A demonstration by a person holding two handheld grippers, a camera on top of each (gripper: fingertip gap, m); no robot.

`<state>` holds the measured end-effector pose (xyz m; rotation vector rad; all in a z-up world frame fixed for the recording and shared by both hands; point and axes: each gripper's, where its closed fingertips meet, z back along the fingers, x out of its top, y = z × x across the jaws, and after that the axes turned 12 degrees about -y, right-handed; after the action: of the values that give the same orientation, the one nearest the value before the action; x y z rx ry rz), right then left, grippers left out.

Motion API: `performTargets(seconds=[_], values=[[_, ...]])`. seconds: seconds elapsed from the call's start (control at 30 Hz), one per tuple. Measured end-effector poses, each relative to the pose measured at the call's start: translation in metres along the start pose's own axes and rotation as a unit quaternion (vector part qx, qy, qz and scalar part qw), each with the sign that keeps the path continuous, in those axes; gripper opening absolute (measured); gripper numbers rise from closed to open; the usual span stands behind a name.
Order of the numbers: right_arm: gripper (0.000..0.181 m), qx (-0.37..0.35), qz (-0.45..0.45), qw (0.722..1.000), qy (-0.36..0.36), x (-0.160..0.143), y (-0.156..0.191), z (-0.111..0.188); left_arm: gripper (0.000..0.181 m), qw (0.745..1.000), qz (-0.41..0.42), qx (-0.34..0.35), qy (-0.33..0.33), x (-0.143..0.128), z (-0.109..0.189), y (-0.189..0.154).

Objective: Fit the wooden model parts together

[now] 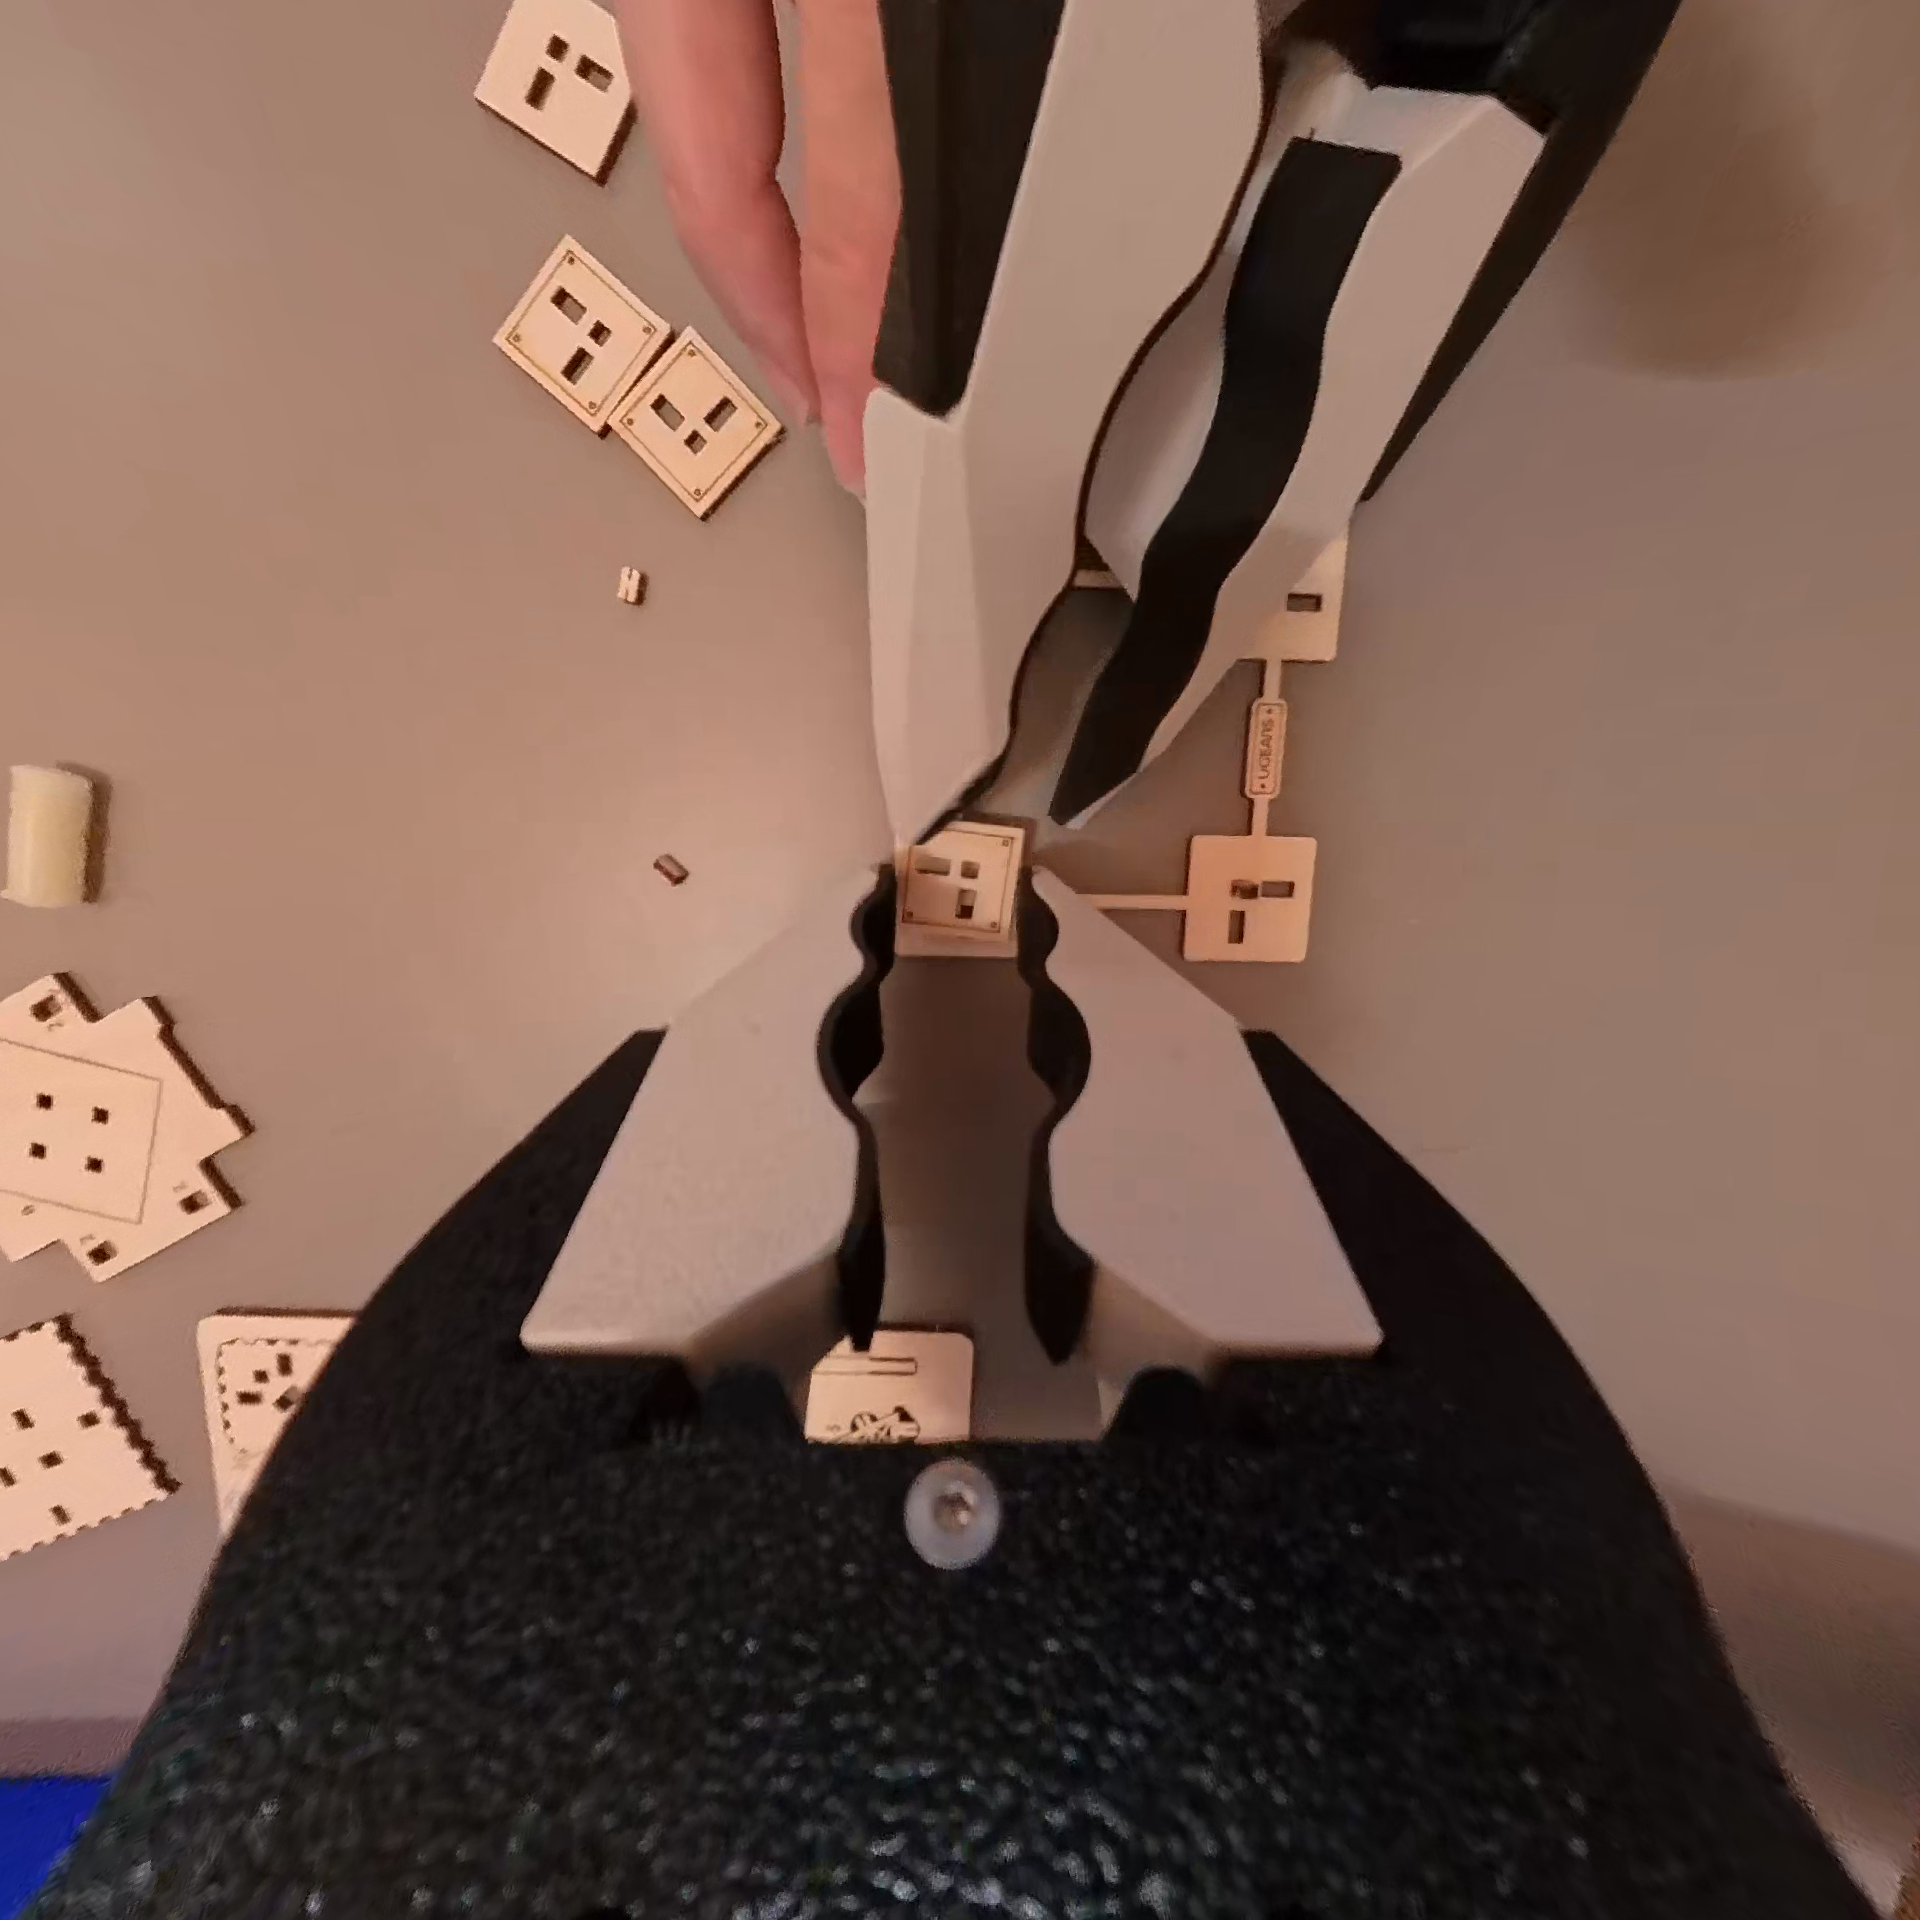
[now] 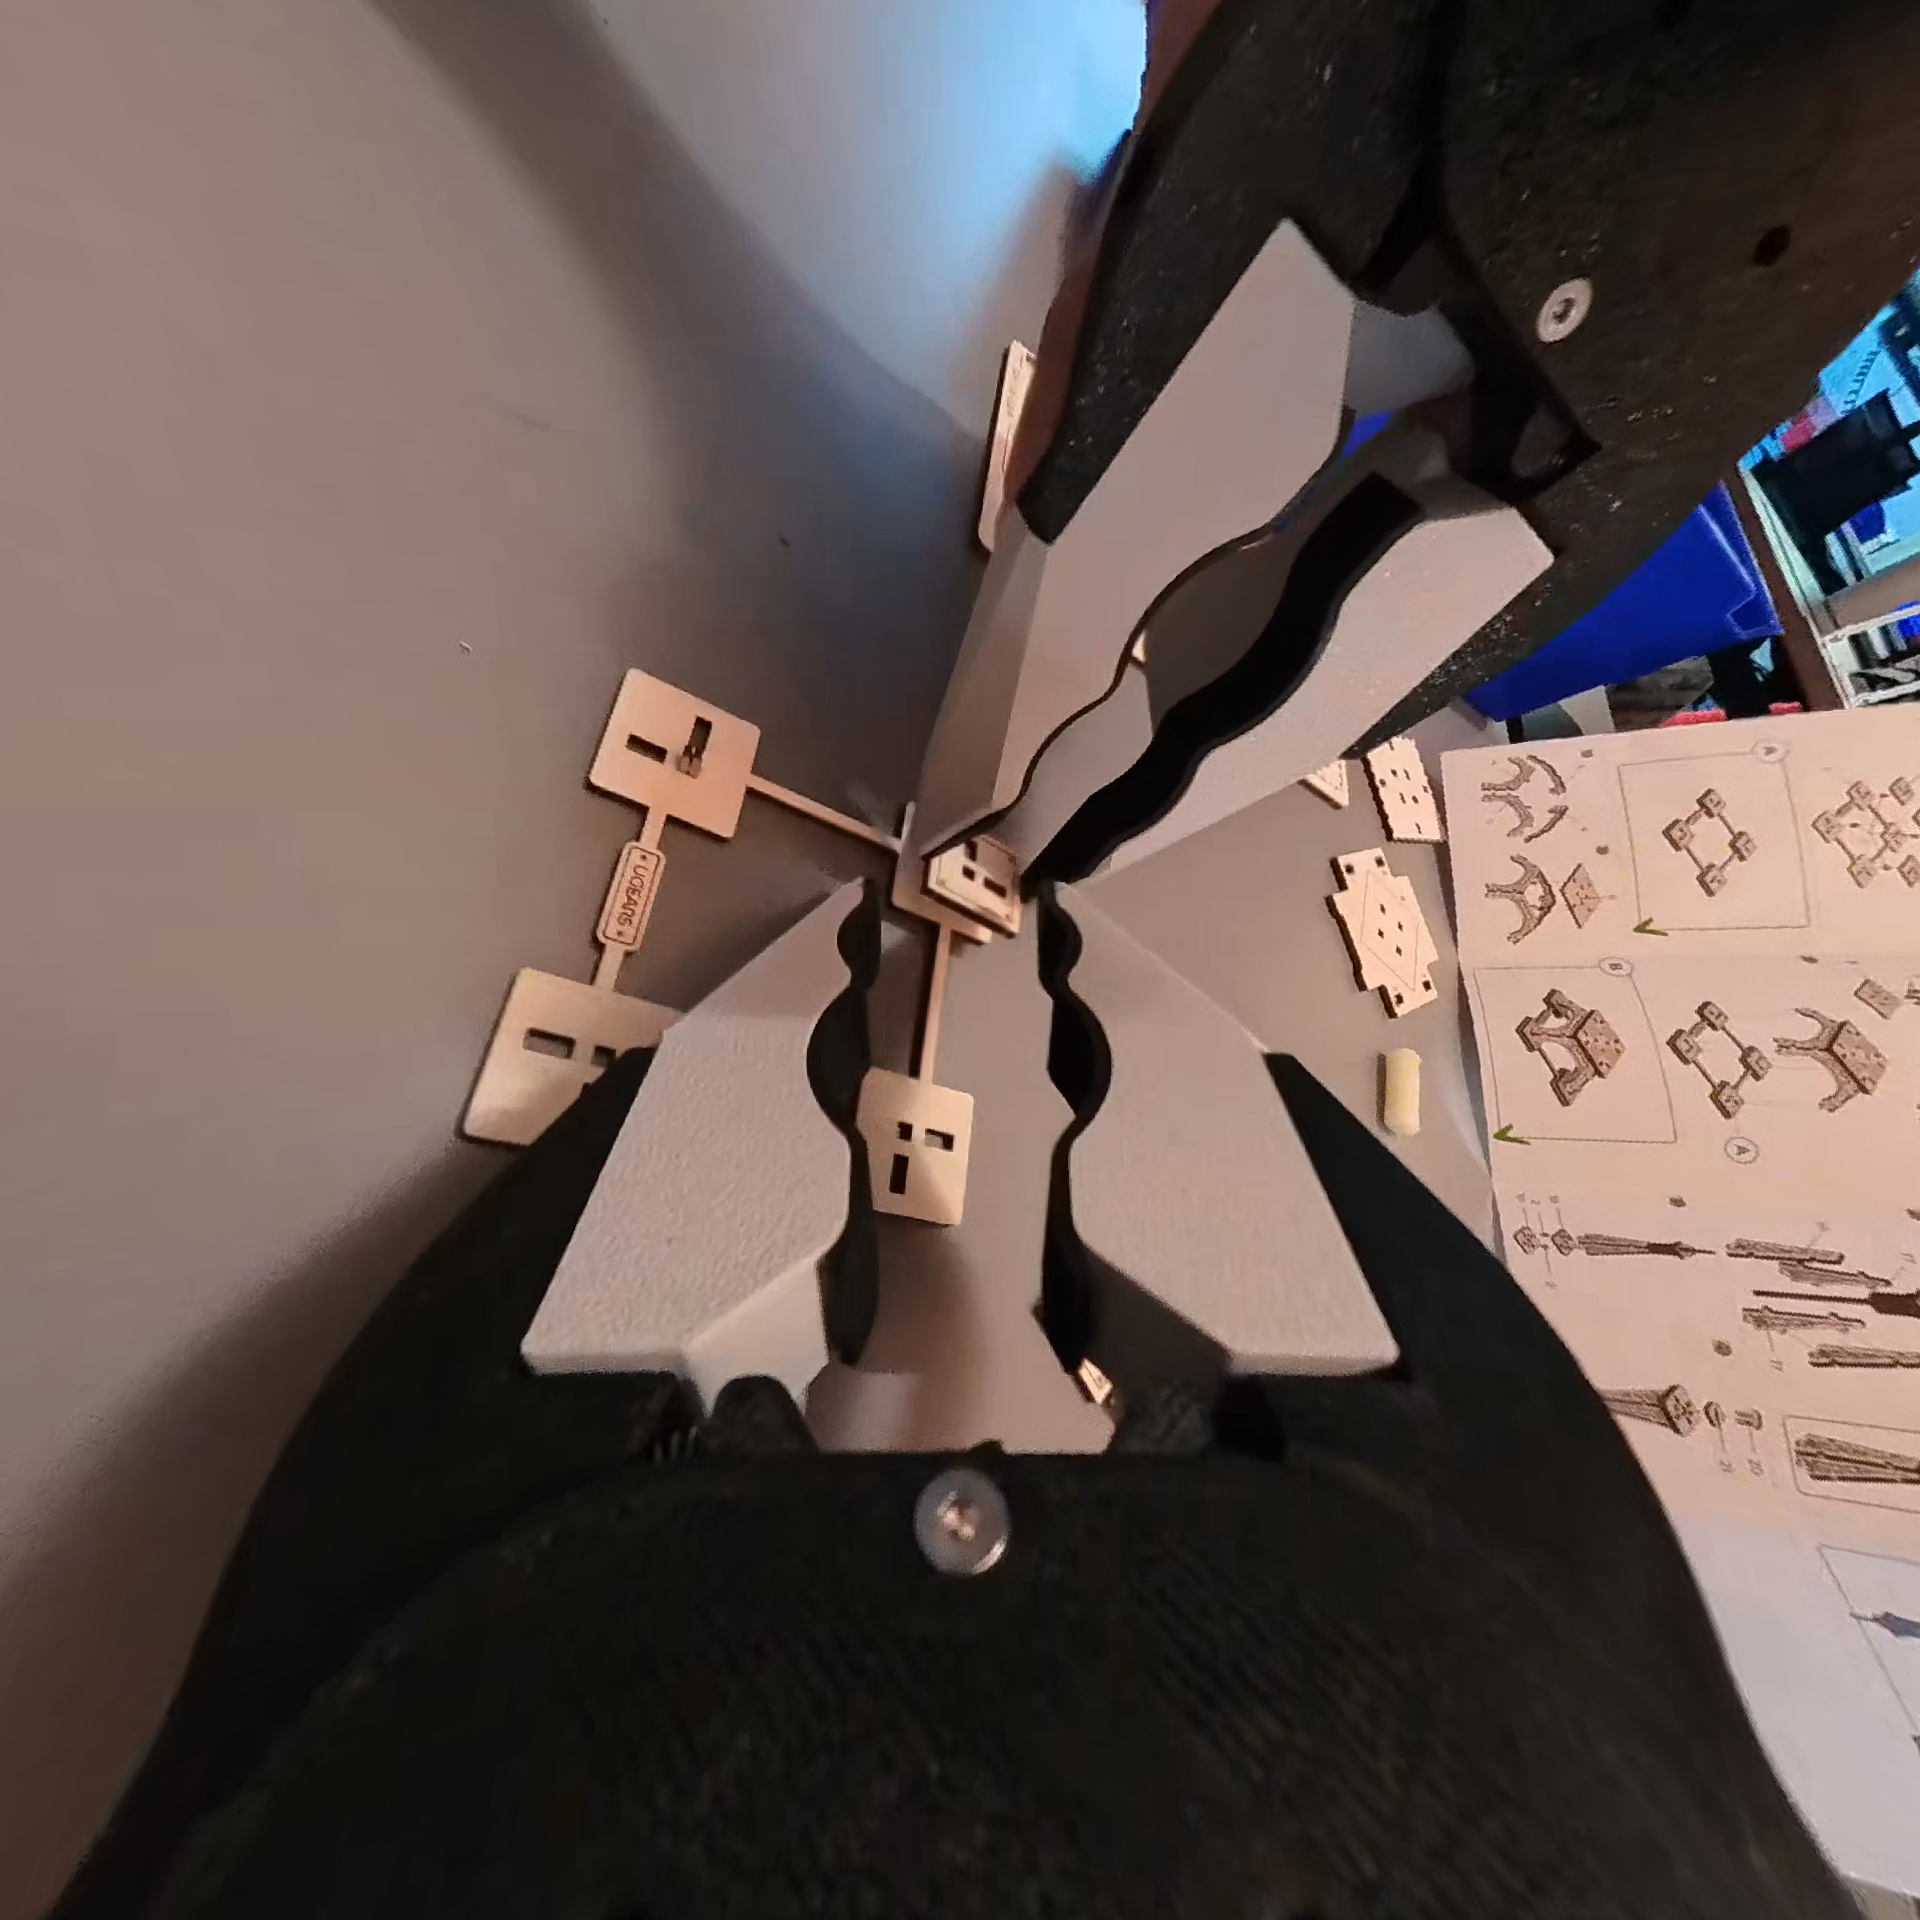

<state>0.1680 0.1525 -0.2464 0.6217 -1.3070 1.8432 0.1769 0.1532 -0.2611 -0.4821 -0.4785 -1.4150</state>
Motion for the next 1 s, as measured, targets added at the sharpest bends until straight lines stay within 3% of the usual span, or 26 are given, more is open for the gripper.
performTargets(seconds=[0.3, 0.6, 1.0], values=[[0.028, 0.0, 0.005, 1.0, 0.003, 0.0, -0.001, 0.0, 0.02, 0.999, -0.007, 0.032, 0.029, -0.003, 0.002, 0.005], [0.028, 0.006, 0.007, 1.0, 0.007, 0.001, 0.002, -0.002, 0.02, 0.999, -0.005, 0.052, 0.012, -0.002, 0.018, 0.003], [0.021, 0.004, 0.03, 1.0, 0.01, 0.004, 0.003, -0.002, 0.02, 0.999, -0.009, 0.051, 0.014, -0.005, 0.001, 0.002]])
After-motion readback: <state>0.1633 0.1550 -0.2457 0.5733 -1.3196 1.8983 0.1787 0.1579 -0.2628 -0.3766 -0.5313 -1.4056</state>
